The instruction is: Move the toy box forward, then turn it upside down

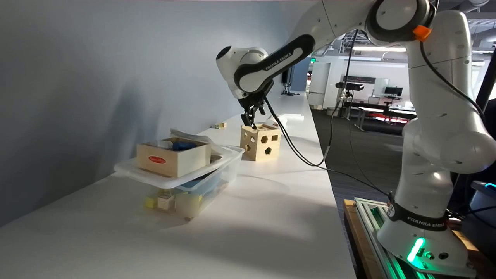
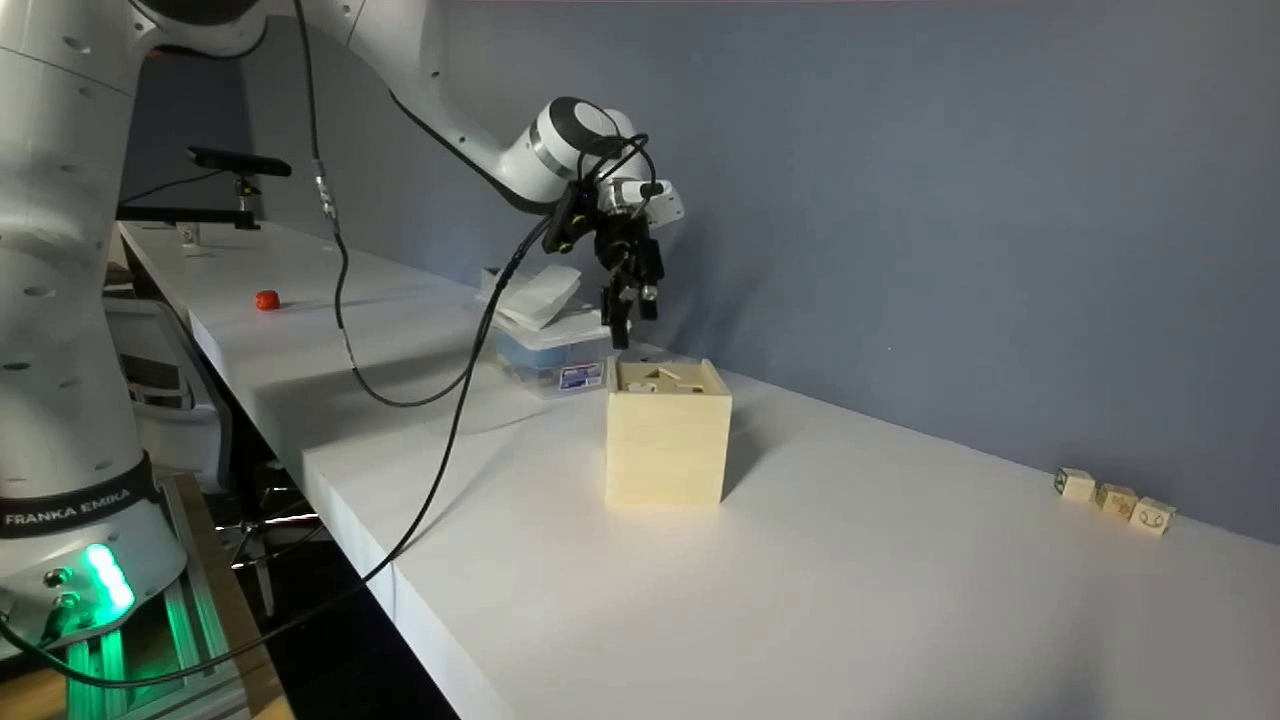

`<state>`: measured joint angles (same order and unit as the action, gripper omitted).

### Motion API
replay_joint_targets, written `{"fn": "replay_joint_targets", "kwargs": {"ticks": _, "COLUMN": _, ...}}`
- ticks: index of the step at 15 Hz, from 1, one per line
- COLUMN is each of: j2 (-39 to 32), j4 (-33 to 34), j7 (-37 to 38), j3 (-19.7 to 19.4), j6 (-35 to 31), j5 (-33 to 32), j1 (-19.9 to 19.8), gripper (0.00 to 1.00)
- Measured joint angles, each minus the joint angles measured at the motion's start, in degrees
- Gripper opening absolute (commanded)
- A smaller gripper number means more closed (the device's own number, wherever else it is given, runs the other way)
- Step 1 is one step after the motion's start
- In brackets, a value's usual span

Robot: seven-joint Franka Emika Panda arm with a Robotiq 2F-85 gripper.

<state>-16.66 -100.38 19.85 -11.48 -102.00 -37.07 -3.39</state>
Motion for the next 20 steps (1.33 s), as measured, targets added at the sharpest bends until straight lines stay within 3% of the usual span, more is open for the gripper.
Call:
{"fn": "replay_joint_targets", "kwargs": {"ticks": 6, "j2": -6.01, "j4": 3.25, "j7": 4.95, "j3": 0.36, "j6": 1.13, "j5": -3.25, "j1": 1.72, "gripper": 1.00}}
{"fn": "replay_joint_targets", "kwargs": {"ticks": 20, "j2": -11.57, "j4": 4.07, "j7": 6.93, "j3": 0.17, "j6": 9.14, "j5": -8.36, "j1": 2.68, "gripper": 1.00}}
